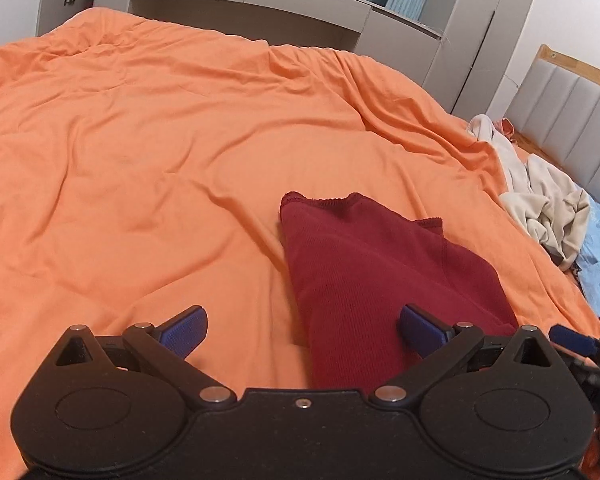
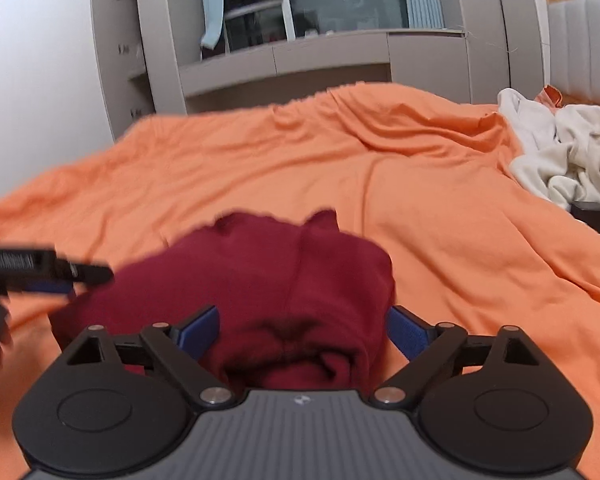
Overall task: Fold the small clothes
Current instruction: 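Open both tools and reposition them over the folded dark red shirt, then close the left tool on the shirt edge while the right tool grips the bundle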
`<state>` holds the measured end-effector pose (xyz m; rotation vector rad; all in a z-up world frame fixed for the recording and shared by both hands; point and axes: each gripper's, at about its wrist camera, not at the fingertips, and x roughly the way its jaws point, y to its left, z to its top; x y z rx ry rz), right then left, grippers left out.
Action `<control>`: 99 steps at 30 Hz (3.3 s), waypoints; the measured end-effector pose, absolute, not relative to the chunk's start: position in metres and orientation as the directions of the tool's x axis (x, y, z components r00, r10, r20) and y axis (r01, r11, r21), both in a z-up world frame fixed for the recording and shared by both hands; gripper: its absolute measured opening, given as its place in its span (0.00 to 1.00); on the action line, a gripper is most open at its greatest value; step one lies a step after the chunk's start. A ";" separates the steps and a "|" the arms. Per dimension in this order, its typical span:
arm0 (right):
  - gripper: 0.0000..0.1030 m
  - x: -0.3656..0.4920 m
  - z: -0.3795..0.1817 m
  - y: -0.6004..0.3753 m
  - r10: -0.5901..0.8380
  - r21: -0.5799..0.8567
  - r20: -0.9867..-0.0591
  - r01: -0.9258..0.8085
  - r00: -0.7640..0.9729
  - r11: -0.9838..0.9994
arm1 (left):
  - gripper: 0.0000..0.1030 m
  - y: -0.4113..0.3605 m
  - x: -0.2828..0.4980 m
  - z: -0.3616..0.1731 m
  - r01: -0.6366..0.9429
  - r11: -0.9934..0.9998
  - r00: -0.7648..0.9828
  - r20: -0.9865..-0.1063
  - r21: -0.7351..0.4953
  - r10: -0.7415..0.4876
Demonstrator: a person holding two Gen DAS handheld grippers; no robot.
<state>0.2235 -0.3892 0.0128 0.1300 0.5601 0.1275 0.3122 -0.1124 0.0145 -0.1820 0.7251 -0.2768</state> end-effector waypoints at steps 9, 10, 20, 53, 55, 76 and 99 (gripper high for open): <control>0.98 0.216 -0.007 -0.397 0.154 0.171 -0.595 -0.063 0.788 0.983 | 0.99 -0.109 0.302 -0.006 0.213 0.952 0.698 -0.647 -0.221 -0.307; 0.99 0.217 -0.004 -0.401 0.171 0.199 -0.591 -0.063 0.789 0.978 | 0.99 -0.108 0.301 -0.006 0.211 0.951 0.699 -0.644 -0.227 -0.309; 1.00 0.244 -0.001 -0.445 0.223 0.396 -0.561 0.022 0.797 0.918 | 0.99 -0.108 0.304 0.005 0.204 0.950 0.709 -0.633 -0.236 -0.310; 1.00 0.289 -0.042 -0.457 0.313 0.568 -0.557 0.079 0.769 0.819 | 1.00 -0.116 0.373 -0.022 0.258 0.869 0.608 -0.629 -0.421 -0.485; 1.00 0.290 -0.043 -0.458 0.327 0.580 -0.552 0.071 0.767 0.811 | 1.00 -0.116 0.375 -0.027 0.251 0.867 0.601 -0.634 -0.430 -0.488; 0.83 0.292 -0.052 -0.462 0.325 0.613 -0.529 0.088 0.784 0.785 | 0.99 -0.113 0.384 -0.023 0.285 0.842 0.499 -0.679 -0.458 -0.539; 0.69 0.294 -0.052 -0.457 0.326 0.594 -0.531 0.069 0.782 0.802 | 1.00 -0.101 0.384 -0.024 0.223 0.881 0.512 -0.719 -0.416 -0.470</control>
